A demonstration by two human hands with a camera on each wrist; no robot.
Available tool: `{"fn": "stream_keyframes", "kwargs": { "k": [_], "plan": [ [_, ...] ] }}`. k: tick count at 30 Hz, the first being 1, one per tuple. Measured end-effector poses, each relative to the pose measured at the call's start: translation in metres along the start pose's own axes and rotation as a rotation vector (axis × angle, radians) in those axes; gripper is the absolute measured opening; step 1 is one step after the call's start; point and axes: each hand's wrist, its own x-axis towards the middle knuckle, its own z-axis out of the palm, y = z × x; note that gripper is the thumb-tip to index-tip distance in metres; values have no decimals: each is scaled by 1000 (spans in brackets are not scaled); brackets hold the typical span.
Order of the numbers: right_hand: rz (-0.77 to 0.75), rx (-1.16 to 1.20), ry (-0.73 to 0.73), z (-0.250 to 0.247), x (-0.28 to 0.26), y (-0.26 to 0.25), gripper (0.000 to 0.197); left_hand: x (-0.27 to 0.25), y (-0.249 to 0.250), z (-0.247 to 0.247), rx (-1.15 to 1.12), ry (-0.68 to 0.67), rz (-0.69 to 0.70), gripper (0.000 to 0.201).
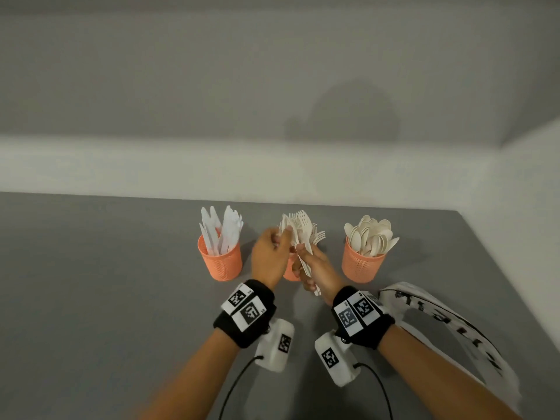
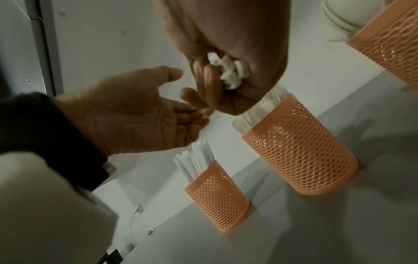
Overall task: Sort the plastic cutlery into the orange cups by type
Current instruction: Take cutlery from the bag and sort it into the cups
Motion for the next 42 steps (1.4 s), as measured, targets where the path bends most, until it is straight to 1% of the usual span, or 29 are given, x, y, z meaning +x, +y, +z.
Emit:
{"fn": "stream_keyframes", "kwargs": {
  "k": [2,4,7,9,12,15,17,19,21,24,27,29,31,33,35,37,39,42],
  "plan": [
    [-13,0,16,-2,-3,2,23,-5,-1,13,27,-62,-53,31],
    [-19,33,17,-7,-6,4,26,-6,-1,20,44,-70,-64,31],
    [-18,91,0,-12,-15,2,27,-3,-2,23,33,-32,-90,31],
    [-22,46,42,-15,-19,2,28,0,-1,22,-50,18,-103,28],
    [-14,-36,137,-23,-21,4,27,4,3,16,-266,93,-122,24],
    [-16,-98,171,-35,-26,4,27,9,0,15,-293,118,-118,25],
    [-81,-250,221,-39,-27,4,29,6,0,19,-286,66,-99,22],
    [-164,-490,273,-43,-27,5,31,-3,3,26,-267,6,-66,15],
    [-202,-708,315,-45,-28,7,31,-15,10,34,-251,-27,-40,8],
    [-277,-963,353,-40,-34,7,37,-29,13,47,-289,-70,-45,14],
    [-285,-1077,401,-34,-38,5,42,-31,10,57,-299,-7,-68,22],
    [-293,-1040,408,-33,-38,6,40,-28,8,59,-308,14,-122,24],
    [-312,-895,388,-36,-37,7,33,-25,8,58,-346,2,-167,23],
    [-312,-783,407,-37,-38,7,27,-22,9,53,-404,-23,-202,24],
    [-328,-775,444,-36,-40,6,25,-23,13,50,-451,-44,-225,20],
    [-347,-802,478,-34,-40,5,25,-27,16,50,-453,-68,-210,17],
    [-364,-827,487,-32,-39,4,24,-30,17,51,-438,-75,-179,18],
    [-346,-765,432,-31,-39,2,21,-29,15,52,-431,-45,-174,17]
  ]
}}
